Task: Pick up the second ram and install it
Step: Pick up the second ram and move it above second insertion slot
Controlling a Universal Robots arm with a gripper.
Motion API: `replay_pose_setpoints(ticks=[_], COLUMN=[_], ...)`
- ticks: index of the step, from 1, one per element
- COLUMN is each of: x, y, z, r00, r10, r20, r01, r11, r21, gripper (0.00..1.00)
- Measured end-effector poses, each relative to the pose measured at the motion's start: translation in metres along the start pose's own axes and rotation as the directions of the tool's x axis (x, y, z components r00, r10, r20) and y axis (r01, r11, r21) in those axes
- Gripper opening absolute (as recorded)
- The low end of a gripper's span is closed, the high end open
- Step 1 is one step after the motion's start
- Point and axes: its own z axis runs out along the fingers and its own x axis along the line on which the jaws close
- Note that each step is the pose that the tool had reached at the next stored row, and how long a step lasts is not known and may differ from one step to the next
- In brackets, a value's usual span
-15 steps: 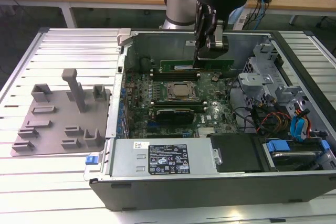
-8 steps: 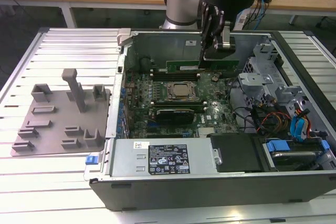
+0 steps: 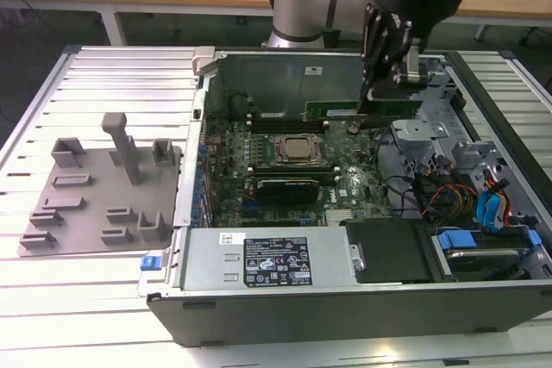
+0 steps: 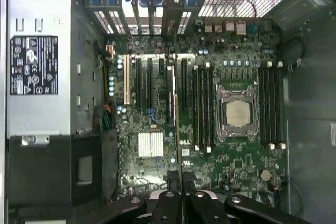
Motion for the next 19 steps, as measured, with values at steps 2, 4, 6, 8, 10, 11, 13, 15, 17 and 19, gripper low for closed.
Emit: replay_pose_setpoints(ticks=[2, 4, 6, 8, 10, 11, 13, 15, 17, 19], x=[-0.0001, 0.0002, -0.0001, -0.0055, -0.01, -0.0102, -0.0101, -0.01, -0.0099, -0.0098], y=[-0.0043, 0.0017, 0.0147, 0.021, 0.0261, 0.0277, 0.0305, 0.0314, 0.0335, 0.0349], z=[0.0016, 0.0069, 0.0102, 0.0124, 0.0149, 0.0159, 0.0182, 0.0195, 0.0223, 0.0247], r00=[1.0, 1.0, 1.0, 1.0, 1.0, 1.0, 1.0, 1.0, 1.0, 1.0], r10=[0.0, 0.0, 0.0, 0.001, 0.001, 0.001, 0.001, 0.001, 0.001, 0.001], r20=[-0.0001, 0.0007, 0.0009, 0.001, 0.0009, 0.0012, 0.0009, 0.001, 0.0011, 0.0011], r01=[0.0, 0.0, 0.0, -0.001, -0.001, -0.001, -0.001, -0.001, -0.001, -0.001], r11=[1.0, 1.0, 1.0, 1.0, 1.0, 1.0, 1.0, 1.0, 1.0, 1.0], r21=[-0.0004, -0.0005, -0.0005, -0.0004, -0.0004, -0.0004, -0.0004, -0.0004, -0.0004, -0.0004], gripper=[0.11, 0.11, 0.11, 0.11, 0.11, 0.11, 0.11, 0.11, 0.11, 0.11])
